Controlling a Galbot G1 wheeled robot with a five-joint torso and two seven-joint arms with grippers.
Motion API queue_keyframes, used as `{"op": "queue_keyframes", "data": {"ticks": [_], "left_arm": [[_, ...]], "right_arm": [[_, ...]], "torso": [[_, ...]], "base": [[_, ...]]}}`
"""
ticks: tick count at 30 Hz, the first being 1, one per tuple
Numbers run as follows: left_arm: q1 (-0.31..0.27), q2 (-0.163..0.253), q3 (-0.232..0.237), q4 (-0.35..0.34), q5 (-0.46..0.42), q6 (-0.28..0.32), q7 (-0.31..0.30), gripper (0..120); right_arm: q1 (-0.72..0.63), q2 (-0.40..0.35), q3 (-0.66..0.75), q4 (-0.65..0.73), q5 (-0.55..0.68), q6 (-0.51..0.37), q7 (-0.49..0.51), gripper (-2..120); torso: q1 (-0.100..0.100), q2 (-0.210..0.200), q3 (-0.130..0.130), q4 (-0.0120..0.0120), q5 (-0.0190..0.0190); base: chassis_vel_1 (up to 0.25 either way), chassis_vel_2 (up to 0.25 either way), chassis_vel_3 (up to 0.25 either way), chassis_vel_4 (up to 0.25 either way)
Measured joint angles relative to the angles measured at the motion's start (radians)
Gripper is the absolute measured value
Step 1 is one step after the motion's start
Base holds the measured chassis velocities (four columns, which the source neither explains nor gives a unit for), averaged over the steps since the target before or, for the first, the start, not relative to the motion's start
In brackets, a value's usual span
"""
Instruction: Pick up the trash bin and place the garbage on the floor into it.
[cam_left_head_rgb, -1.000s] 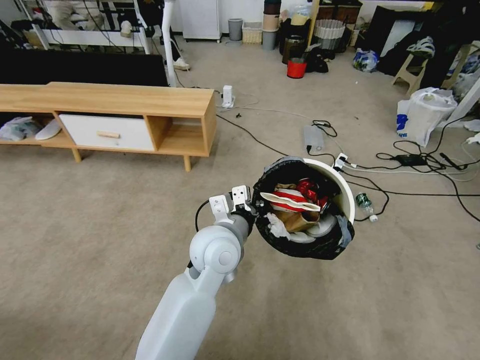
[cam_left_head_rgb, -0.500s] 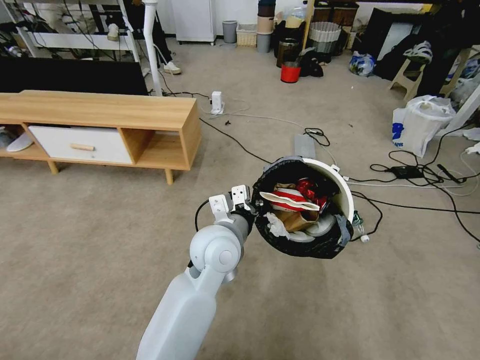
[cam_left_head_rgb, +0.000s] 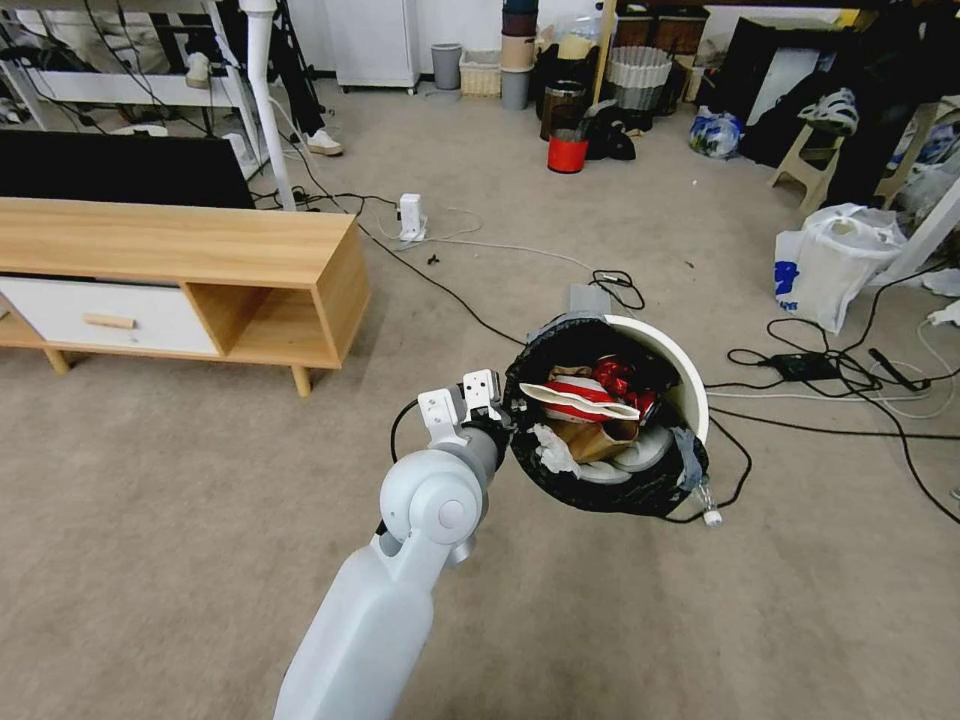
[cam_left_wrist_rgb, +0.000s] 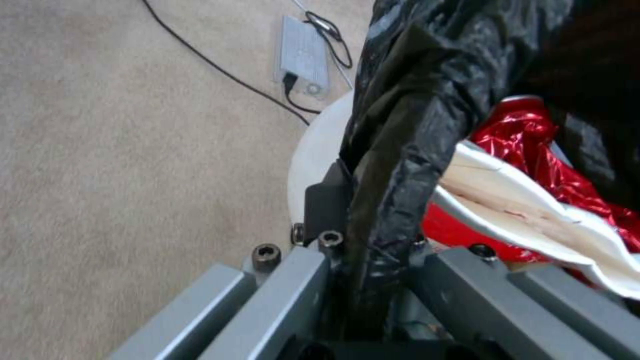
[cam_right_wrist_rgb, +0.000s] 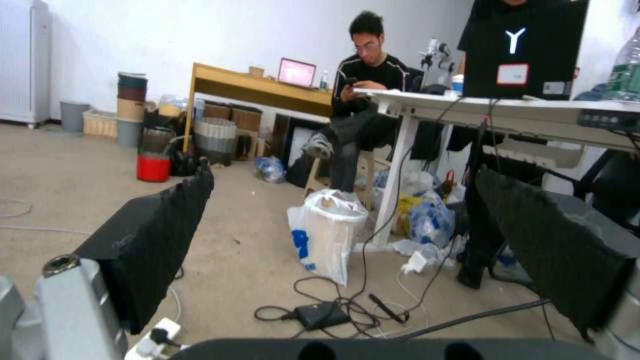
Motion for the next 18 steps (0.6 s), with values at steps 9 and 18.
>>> {"op": "queue_keyframes", "data": {"ticks": [9,18], "left_arm": [[0.005,0.0,-0.002,-0.005,0.002,-0.001,0.0,0],[0.009,0.009,-0.003,-0.016,0.0,-0.002,0.0,0]], "right_arm": [[-0.003,0.009,-0.006,0.004,-0.014,0.005,-0.005,100],[-0.007,0.02,-0.015,0.009,-0.04,0.007,-0.026,100]], "torso": [[0.0,0.0,0.0,0.0002,0.0001],[0.0,0.0,0.0,0.0,-0.0001]], "base": [[-0.169,0.143,0.186,-0.136],[-0.166,0.147,0.153,-0.151]]}}
